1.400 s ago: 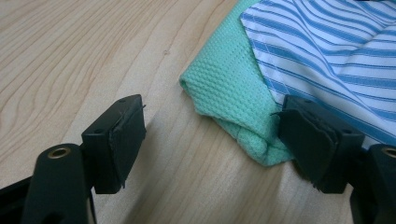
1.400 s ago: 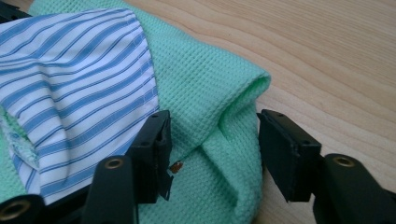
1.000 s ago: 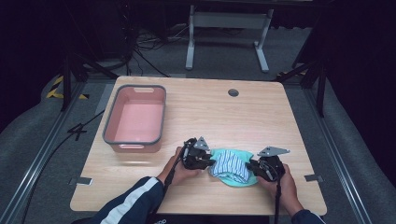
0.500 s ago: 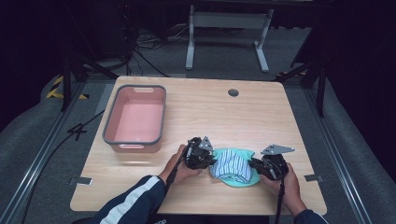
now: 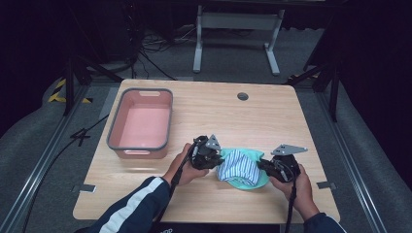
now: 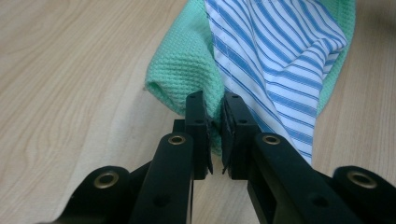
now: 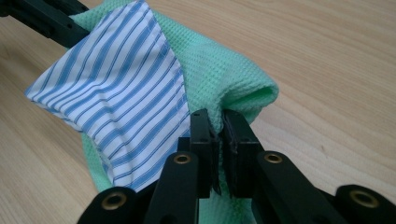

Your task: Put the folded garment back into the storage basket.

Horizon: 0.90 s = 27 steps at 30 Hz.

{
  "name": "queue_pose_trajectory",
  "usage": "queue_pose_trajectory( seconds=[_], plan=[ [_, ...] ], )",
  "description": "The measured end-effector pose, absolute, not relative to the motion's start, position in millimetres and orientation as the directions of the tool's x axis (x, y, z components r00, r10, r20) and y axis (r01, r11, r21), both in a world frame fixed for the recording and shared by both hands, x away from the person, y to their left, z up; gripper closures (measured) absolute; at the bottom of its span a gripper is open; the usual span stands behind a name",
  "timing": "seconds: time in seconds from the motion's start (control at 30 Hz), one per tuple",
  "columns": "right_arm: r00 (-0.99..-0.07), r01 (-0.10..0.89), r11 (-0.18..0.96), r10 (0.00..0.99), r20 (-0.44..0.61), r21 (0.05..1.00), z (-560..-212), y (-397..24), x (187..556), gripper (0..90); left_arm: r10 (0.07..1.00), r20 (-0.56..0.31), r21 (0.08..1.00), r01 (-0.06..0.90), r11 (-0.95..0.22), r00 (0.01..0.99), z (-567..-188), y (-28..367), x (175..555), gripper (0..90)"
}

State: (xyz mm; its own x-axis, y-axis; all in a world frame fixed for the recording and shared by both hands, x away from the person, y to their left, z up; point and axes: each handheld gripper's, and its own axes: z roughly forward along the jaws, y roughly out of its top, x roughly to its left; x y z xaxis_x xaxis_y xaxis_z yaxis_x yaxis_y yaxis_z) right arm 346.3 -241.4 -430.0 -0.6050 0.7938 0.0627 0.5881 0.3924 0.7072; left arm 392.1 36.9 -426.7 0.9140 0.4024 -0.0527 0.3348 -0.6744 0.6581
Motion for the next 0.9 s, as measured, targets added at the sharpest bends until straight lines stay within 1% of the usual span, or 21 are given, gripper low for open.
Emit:
queue_pose_trajectory(
  seconds=[0.27,0.37,0.57,0.9],
  plan=[
    [-0.612,0.565,0.392,0.789,0.051,0.726,-413.0,-233.4,357.2,83.7,0.415,-0.026,0.659,0.327,-0.677,0.910,-412.3,43.4,397.8,82.4],
    [-0.614,0.560,0.390,0.788,0.050,0.731,-407.9,-230.6,360.9,83.7,0.424,-0.031,0.660,0.338,-0.671,0.905,-408.5,46.5,401.1,82.5],
    [-0.626,0.544,0.403,0.779,0.037,0.736,-399.4,-223.0,366.6,83.8,0.431,-0.005,0.658,0.327,-0.678,0.902,-398.7,52.9,405.9,82.5],
    [-0.650,0.509,0.416,0.760,0.019,0.754,-379.3,-205.1,379.1,83.7,0.462,0.019,0.673,0.330,-0.662,0.887,-379.8,72.7,412.9,82.5]
  ],
)
